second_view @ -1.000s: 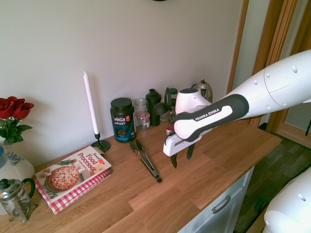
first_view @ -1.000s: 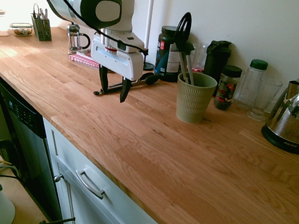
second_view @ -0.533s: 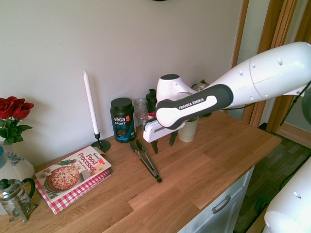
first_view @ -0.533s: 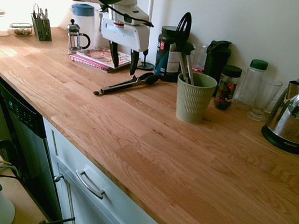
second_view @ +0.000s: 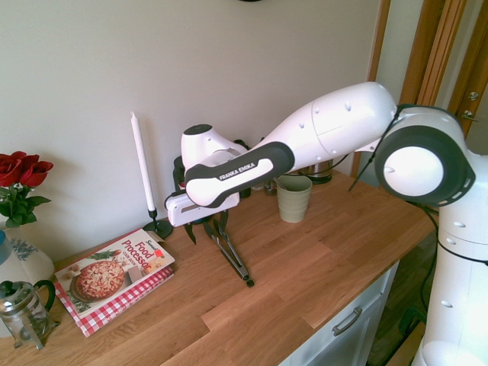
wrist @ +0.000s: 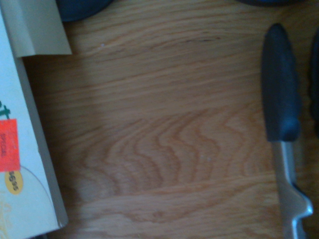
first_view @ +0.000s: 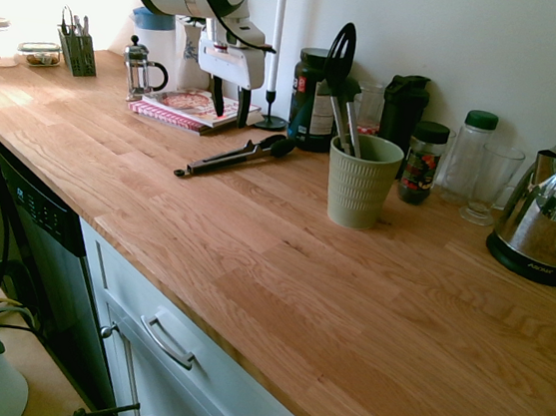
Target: Put the tongs back in the holder
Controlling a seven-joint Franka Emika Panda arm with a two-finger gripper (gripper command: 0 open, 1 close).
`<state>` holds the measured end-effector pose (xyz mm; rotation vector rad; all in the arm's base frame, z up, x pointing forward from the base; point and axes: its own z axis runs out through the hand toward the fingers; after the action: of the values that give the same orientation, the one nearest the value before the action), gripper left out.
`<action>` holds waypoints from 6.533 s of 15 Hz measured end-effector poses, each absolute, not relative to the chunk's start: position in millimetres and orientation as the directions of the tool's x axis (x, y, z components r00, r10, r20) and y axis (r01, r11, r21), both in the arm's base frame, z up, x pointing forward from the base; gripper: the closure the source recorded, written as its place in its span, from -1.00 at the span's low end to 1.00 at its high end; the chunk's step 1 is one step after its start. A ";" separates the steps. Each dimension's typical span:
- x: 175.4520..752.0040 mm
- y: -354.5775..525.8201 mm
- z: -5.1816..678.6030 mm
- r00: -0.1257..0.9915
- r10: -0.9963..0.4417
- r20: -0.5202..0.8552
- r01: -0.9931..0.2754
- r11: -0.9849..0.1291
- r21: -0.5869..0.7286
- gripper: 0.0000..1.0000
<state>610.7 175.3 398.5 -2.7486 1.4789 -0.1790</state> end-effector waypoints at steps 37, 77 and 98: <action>639.5 126.1 335.7 0.514 -0.857 0.050 -0.856 -0.516 -0.041 1.00; 563.0 35.7 706.1 0.544 -0.811 0.214 -0.798 -0.579 -0.167 1.00; 587.6 -178.2 634.9 0.450 -0.884 0.126 -0.868 -0.466 -0.172 1.00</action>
<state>587.6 -178.2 634.9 -2.6042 1.5769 -0.3026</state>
